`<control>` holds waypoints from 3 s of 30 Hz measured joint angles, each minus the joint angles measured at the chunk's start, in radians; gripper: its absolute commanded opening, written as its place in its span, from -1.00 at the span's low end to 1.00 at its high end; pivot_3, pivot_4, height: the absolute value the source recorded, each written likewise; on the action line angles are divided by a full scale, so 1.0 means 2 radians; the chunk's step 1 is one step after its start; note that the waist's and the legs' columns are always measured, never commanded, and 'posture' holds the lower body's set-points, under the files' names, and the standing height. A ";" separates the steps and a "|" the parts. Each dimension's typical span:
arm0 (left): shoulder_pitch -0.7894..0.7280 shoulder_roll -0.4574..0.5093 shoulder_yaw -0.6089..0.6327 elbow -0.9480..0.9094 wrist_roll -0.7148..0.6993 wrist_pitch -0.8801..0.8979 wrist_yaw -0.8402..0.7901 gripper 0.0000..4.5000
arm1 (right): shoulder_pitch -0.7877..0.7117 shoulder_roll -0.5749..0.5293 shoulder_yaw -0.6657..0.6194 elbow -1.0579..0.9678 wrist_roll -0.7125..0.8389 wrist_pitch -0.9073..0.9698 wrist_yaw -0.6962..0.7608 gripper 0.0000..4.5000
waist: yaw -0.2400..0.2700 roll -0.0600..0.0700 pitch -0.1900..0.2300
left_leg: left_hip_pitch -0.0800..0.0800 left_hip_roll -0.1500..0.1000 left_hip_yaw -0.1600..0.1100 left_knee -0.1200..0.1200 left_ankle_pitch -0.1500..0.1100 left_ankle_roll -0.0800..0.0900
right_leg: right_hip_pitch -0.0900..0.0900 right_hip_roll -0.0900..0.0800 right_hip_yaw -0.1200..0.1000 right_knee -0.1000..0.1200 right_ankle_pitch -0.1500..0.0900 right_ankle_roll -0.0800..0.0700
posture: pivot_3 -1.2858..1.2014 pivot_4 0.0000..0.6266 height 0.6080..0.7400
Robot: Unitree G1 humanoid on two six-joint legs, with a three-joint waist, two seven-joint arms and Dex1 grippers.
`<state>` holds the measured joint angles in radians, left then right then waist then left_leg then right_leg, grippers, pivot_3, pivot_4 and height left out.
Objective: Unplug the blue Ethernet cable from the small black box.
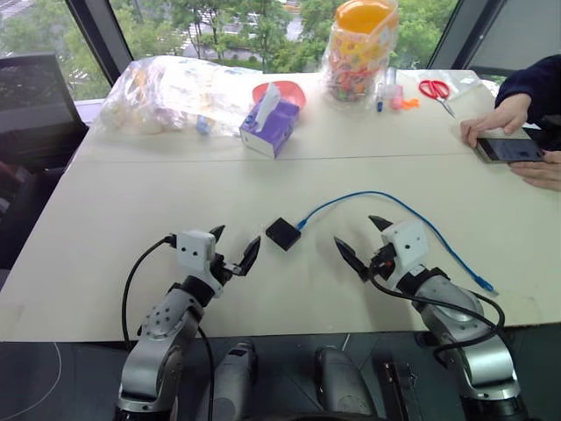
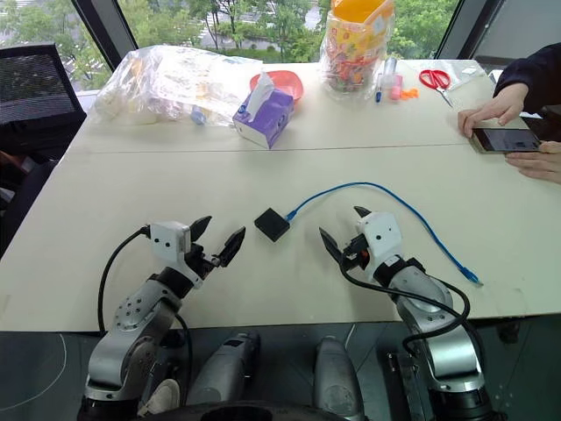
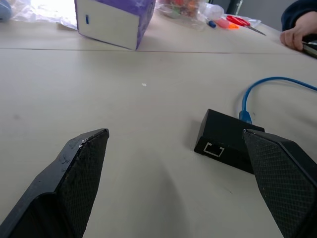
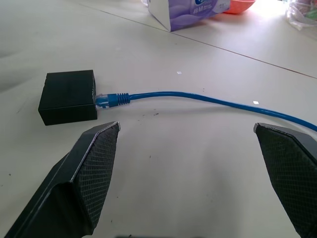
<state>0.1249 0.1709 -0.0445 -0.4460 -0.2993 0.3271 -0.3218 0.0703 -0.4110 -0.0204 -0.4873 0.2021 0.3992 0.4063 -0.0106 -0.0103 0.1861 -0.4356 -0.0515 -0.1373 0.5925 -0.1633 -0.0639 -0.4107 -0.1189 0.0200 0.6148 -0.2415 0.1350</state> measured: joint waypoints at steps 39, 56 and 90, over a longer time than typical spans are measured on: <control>-0.139 0.193 0.059 0.041 -0.178 0.170 -0.174 1.00 | -0.423 -0.196 0.158 0.256 -0.005 -0.011 0.415 1.00 | -0.004 0.000 0.001 | 0.000 0.000 0.000 -0.001 0.000 0.000 | 0.000 0.000 0.000 0.000 0.000 0.000 | 0.03 -0.52 0.82; -0.096 0.189 0.021 0.024 -0.101 0.124 -0.165 1.00 | -0.639 0.002 0.302 0.696 -0.186 -0.242 0.518 1.00 | -0.007 0.001 0.001 | 0.002 0.000 0.000 0.000 0.001 0.000 | -0.001 0.001 0.000 0.005 0.000 0.001 | 0.03 -0.52 0.82; -0.155 0.158 0.086 0.032 -0.160 0.186 -0.119 1.00 | -0.496 -0.047 0.193 0.528 -0.303 -0.406 0.211 -0.98 | -0.015 0.001 0.002 | 0.006 0.000 -0.001 -0.002 0.001 -0.001 | 0.000 0.002 0.002 0.009 0.000 0.002 | 0.03 -0.52 0.82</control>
<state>-0.1859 0.4866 0.1274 -0.3824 -0.6203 0.6982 -0.5595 -0.9214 -0.5053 0.3662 0.5690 -0.4032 -0.4125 0.8291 -0.0412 -0.0081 0.1894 -0.4238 -0.0515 -0.1390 0.5887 -0.1613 -0.0656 -0.4100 -0.1158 0.0231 0.6321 -0.2422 0.1384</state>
